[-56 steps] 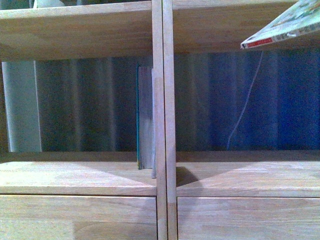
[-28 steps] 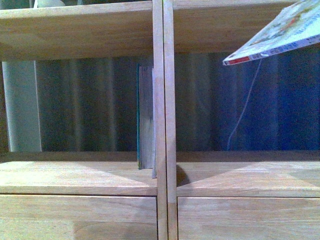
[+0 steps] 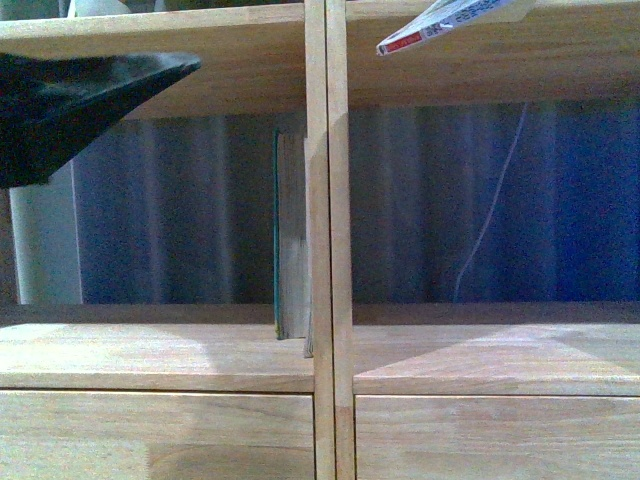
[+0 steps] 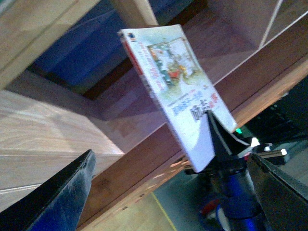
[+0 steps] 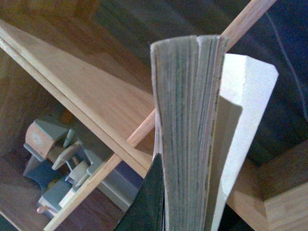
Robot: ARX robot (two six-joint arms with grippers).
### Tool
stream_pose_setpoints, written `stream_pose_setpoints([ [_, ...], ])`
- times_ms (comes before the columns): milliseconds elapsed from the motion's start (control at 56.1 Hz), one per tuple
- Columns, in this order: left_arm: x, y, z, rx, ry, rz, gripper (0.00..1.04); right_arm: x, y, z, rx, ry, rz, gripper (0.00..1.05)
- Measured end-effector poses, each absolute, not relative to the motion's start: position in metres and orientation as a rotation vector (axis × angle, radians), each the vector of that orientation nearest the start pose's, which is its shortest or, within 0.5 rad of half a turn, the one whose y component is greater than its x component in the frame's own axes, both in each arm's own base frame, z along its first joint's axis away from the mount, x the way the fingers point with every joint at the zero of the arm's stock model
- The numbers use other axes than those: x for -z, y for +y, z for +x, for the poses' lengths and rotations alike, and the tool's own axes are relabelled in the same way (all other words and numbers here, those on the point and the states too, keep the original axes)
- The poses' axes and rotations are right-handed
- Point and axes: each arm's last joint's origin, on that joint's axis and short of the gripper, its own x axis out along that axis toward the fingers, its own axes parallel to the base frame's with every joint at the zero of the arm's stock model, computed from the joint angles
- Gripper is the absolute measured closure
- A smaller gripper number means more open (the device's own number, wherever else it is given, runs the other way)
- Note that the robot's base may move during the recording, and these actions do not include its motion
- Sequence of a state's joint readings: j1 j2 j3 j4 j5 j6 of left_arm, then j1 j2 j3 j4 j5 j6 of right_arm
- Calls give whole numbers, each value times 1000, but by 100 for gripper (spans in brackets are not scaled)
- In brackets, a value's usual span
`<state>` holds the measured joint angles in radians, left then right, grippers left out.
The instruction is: Organize books on shelf
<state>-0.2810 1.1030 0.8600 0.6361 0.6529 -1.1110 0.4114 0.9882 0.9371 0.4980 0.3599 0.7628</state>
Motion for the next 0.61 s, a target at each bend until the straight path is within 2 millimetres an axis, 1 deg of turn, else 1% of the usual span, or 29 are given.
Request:
stream_pose_setpoints([
  [178,-381,-101,223,1131,96,-1016,7,-414,78,196,-242,-377,970,97],
  [339,-377,-114,227,1162,94,-1055,7,-418,86,191,-286,-369,996,97],
  [499,-372,-119,235,1157,87,-1089,7,-425,96,182,-345,-363,1017,97],
  [606,-375,-120,238,1166,63,-1107,7,-429,103,172,-390,-353,1027,97],
])
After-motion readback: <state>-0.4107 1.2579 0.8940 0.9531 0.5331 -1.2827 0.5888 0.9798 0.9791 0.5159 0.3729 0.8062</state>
